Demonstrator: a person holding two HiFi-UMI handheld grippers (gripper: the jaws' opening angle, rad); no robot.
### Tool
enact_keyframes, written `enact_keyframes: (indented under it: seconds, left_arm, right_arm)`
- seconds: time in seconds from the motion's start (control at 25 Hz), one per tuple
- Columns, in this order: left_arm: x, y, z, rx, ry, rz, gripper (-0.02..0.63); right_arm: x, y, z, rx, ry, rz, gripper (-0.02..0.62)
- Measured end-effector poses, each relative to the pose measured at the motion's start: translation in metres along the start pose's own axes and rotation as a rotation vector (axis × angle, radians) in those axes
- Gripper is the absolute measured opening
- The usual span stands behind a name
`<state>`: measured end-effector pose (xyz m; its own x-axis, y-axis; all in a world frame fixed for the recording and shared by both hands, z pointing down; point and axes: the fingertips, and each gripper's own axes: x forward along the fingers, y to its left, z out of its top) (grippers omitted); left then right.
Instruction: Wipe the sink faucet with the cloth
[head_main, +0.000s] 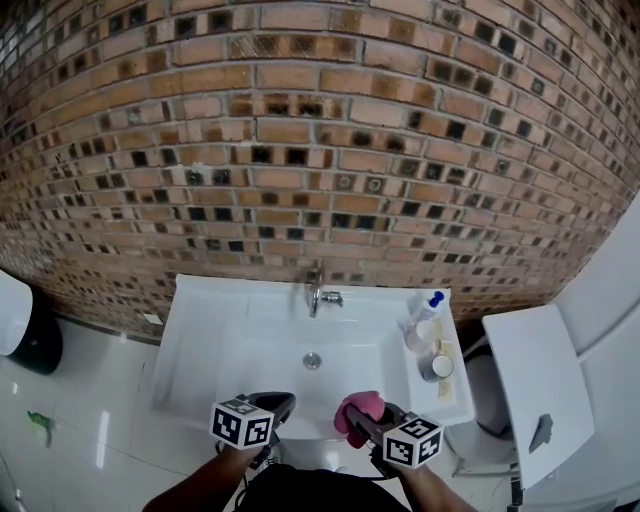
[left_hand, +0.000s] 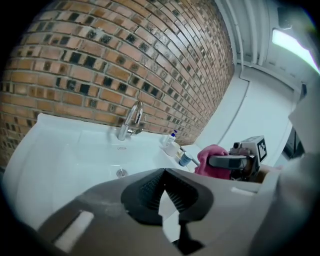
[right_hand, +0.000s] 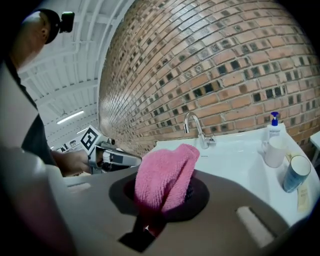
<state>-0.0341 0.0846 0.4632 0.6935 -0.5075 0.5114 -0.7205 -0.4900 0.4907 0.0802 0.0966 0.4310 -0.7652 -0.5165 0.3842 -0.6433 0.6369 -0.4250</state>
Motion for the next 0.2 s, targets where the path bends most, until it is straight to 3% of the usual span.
enact_keyframes:
  seconds: [0.2]
  left_arm:
    - [0.013,0.006,-0.015,-0.126,-0.063,-0.035,0.004]
  right_arm:
    - [0.023,-0.008,-0.007,-0.013,0.003,0.043,0.06]
